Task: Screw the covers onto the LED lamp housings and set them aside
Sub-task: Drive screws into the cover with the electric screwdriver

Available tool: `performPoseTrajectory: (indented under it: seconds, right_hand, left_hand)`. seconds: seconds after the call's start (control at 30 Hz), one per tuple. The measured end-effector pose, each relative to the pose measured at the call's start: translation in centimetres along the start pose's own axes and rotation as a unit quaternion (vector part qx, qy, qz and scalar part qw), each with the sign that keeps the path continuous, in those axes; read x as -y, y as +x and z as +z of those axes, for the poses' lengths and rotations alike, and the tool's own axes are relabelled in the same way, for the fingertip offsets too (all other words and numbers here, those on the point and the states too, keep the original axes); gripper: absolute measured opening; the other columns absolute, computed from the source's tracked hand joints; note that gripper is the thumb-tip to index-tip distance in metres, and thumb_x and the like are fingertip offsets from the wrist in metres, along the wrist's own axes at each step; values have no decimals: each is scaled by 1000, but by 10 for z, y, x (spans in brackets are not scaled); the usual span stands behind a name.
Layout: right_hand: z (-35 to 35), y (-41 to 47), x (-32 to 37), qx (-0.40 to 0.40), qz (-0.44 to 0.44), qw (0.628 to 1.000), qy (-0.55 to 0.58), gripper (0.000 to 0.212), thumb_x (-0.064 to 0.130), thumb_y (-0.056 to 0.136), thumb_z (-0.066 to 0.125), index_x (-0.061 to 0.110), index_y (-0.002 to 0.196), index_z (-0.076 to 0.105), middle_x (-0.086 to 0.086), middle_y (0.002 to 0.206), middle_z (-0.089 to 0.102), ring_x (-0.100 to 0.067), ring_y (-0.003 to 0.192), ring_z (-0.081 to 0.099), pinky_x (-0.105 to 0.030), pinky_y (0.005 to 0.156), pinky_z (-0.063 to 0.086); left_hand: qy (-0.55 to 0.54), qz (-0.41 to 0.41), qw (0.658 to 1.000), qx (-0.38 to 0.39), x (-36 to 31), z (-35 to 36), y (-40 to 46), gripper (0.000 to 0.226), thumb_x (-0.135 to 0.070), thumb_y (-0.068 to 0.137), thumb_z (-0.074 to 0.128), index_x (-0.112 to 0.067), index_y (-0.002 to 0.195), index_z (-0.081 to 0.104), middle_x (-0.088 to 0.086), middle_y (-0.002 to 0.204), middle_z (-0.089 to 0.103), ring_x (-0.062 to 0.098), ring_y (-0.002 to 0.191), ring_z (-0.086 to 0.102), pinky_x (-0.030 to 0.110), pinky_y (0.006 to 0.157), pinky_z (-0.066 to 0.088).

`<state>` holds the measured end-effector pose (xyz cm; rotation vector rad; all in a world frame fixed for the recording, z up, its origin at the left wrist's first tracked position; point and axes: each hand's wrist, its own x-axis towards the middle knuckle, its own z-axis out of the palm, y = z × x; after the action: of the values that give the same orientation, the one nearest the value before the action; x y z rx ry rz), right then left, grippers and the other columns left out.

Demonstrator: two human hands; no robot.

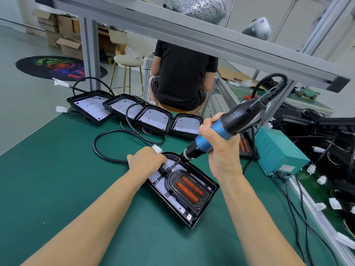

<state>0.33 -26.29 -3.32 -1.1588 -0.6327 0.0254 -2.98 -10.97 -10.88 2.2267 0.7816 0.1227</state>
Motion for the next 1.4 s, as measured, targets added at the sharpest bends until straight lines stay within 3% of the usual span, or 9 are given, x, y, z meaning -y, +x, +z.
performPoseTrajectory:
  seconds: [0.27,0.37,0.5,0.67,0.8,0.9,1.0,1.2,1.4]
  right_hand:
    - [-8,-5,-1,58,-10,998,0,34,-6,74,64,26,81,55,3,74,54,-16,77,50,-25,75,48]
    - [-9,-7,0,54,-14,998,14,37,-6,74,63,21,97,52,4,74,54,-15,78,51,-25,79,48]
    - [-9,-11,-1,-12,-12,999,37,43,-1,75,65,15,113,54,6,74,57,-11,78,53,-23,78,47]
    - [-20,-20,1,-114,-36,988,96,35,-2,76,64,20,103,57,5,74,55,-12,75,53,-24,75,47]
    - [-36,-27,12,-168,-78,977,109,35,-3,76,64,22,99,57,7,73,57,-11,74,55,-23,76,50]
    - [-52,-33,22,-217,-106,966,94,36,-2,75,64,22,100,55,5,75,56,-12,74,55,-26,80,49]
    - [-70,-40,33,-254,-121,955,91,38,0,75,65,20,104,53,5,75,56,-14,76,54,-27,84,47]
    - [-96,-54,47,-292,-140,944,61,35,-2,78,64,23,102,55,6,76,55,-12,76,54,-28,89,47]
    - [-113,-60,51,-342,-140,928,49,36,-11,83,61,18,104,54,5,75,56,-13,75,55,-31,87,48]
  left_hand:
    - [15,5,1000,-2,0,0,0,33,-22,76,60,-15,61,31,2,60,40,26,66,36,38,84,28]
    - [22,8,1000,1,0,1,0,33,-23,77,59,-15,62,31,1,61,39,26,66,36,38,82,28]
    - [22,11,1000,5,2,0,0,35,-26,78,60,-15,63,30,2,63,39,25,67,40,38,86,29]
    - [25,19,999,5,7,-1,3,35,-27,77,61,-17,61,32,1,61,41,25,66,45,37,80,25]
    - [32,50,998,-15,10,-3,3,14,-29,80,61,-15,79,61,1,74,61,23,80,54,35,78,23]
    - [14,70,997,-7,10,-4,0,19,-27,81,62,-11,90,66,3,83,64,23,82,53,34,77,21]
    - [-7,85,996,-4,3,-11,-3,13,-31,81,66,-23,90,67,-9,90,66,17,89,53,32,86,23]
    - [18,222,975,-28,-49,-6,-15,5,-31,84,64,-30,89,63,-15,98,63,10,98,53,30,95,25]
    - [87,309,944,79,-117,38,-23,10,-21,82,66,-29,78,66,-17,72,57,13,88,56,37,100,31]
